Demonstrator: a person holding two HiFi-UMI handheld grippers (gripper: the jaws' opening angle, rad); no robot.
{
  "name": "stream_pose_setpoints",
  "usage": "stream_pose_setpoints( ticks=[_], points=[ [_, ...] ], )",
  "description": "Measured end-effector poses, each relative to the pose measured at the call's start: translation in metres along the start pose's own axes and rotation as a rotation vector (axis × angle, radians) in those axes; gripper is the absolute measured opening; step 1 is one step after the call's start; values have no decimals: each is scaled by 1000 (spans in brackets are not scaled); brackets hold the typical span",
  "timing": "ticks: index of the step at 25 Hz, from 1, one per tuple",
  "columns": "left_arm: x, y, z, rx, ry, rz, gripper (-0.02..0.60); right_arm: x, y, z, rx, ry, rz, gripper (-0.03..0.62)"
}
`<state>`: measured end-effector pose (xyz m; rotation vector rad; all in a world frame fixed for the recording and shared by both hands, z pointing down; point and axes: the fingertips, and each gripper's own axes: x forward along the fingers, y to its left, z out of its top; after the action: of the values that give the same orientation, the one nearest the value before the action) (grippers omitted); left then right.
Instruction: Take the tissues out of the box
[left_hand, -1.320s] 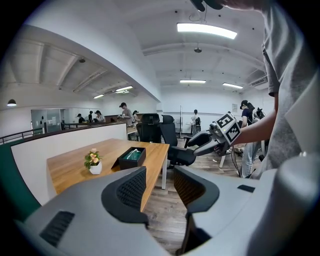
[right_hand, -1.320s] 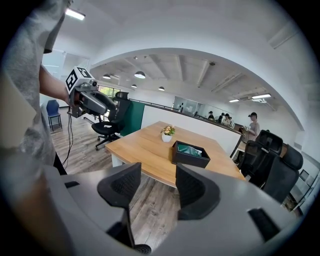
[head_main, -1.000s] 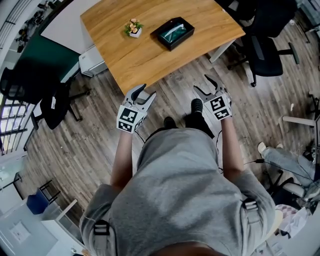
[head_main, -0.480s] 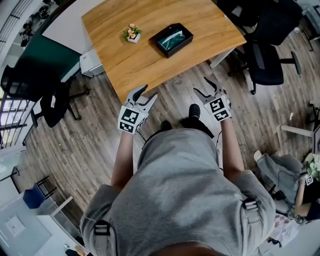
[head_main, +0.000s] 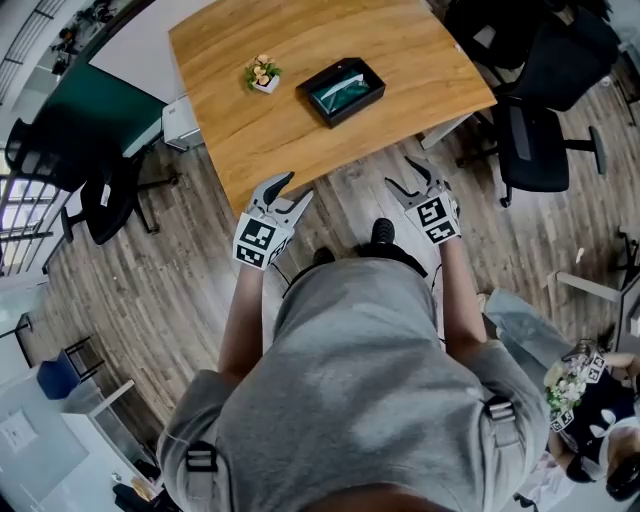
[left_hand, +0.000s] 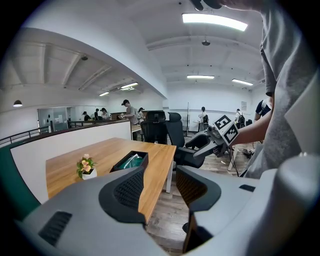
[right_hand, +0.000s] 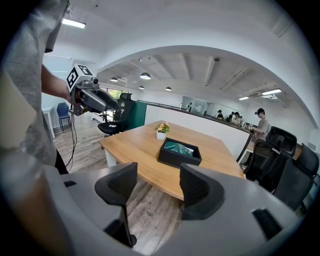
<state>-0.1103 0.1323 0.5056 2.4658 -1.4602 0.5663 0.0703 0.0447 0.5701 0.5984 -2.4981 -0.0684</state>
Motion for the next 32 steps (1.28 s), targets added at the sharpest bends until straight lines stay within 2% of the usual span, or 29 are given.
stream_pose_setpoints(
  ticks=[24,32],
  points=[
    [113,-8,47,-55,26,158,207,22,-109,-26,-70,-25,170,270],
    [141,-16,56,-59,26,157,207,20,-132,-38,-71,-22,181,268]
  ],
)
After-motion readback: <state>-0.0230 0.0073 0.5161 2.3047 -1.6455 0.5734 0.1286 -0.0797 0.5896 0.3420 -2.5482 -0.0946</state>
